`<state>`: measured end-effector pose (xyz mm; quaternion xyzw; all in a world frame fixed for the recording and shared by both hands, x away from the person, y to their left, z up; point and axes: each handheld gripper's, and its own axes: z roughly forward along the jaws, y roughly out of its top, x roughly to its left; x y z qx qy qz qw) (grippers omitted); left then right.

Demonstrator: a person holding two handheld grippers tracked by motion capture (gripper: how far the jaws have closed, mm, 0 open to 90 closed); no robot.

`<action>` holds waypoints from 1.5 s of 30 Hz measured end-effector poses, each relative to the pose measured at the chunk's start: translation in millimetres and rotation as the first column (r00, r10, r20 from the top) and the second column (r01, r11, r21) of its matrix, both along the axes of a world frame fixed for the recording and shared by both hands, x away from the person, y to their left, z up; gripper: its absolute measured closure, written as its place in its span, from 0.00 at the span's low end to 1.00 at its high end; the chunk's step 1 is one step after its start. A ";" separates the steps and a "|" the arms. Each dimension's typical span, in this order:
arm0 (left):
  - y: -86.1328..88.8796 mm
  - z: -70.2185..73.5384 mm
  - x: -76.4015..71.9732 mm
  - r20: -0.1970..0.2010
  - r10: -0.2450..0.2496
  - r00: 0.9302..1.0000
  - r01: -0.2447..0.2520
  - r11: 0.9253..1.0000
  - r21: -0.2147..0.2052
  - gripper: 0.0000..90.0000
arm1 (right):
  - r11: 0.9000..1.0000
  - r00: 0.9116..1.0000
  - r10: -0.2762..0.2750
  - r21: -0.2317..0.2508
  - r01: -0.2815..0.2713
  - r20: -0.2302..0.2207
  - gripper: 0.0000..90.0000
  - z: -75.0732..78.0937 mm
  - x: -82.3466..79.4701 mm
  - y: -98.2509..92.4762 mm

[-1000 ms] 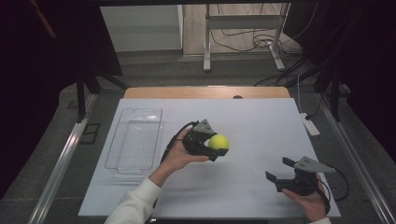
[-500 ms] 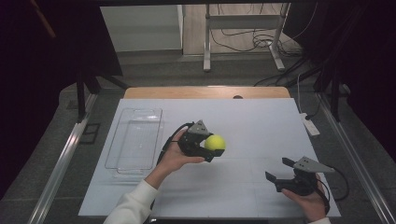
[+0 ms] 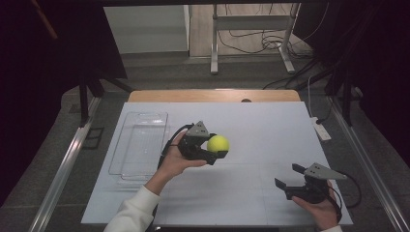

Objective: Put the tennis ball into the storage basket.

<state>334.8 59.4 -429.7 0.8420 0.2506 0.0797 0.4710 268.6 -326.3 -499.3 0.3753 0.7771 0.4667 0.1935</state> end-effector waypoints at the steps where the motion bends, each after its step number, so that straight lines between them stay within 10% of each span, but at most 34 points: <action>1: 0.6 0.5 0.0 0.001 0.001 1.000 -0.001 1.000 -0.003 0.30 | 1.000 1.000 -0.001 -0.001 0.001 0.002 0.10 0.3 -0.3 -0.3; 45: 40.1 19.8 2.5 0.045 0.094 0.995 -0.090 0.993 -0.078 0.30 | 1.000 1.000 0.006 -0.005 -0.006 0.005 0.10 -0.6 0.3 0.2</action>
